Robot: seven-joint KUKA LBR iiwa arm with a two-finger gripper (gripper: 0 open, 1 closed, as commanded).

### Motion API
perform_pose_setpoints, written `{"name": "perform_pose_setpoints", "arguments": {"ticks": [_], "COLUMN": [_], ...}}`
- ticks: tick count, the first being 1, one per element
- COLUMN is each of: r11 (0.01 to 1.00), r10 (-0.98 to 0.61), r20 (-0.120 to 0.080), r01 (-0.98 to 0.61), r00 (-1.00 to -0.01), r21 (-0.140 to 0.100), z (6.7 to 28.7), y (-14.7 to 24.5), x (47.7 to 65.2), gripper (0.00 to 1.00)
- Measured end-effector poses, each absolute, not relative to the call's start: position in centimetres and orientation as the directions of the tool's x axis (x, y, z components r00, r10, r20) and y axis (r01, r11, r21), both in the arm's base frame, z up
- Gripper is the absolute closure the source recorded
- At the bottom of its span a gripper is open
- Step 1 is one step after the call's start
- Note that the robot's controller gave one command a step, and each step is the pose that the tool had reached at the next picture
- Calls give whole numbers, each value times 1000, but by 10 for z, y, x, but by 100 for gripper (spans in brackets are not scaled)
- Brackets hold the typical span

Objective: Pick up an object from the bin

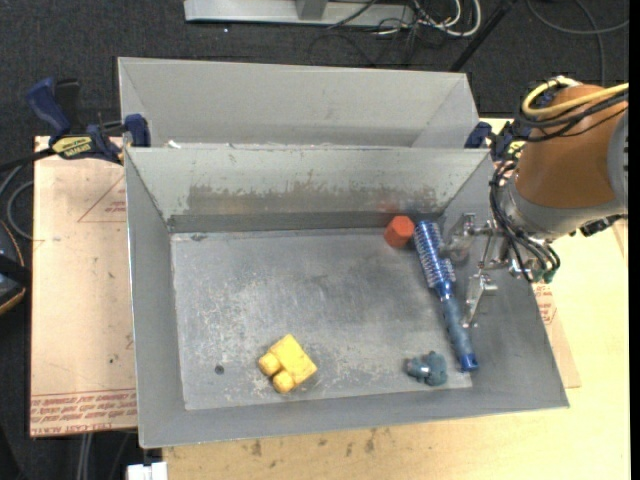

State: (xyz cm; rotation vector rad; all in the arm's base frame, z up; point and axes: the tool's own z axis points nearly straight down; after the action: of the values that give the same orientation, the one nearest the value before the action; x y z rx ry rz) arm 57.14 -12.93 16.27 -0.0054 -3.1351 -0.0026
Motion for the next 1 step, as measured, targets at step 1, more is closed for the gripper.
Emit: {"name": "perform_pose_setpoints", "arguments": {"ticks": [1], "r11": [999], "r10": [33], "r20": [-8], "r01": [33], "r00": [-999], "r21": [8], "z": [70], "y": [-141], "x": [518], "gripper": [0]}}
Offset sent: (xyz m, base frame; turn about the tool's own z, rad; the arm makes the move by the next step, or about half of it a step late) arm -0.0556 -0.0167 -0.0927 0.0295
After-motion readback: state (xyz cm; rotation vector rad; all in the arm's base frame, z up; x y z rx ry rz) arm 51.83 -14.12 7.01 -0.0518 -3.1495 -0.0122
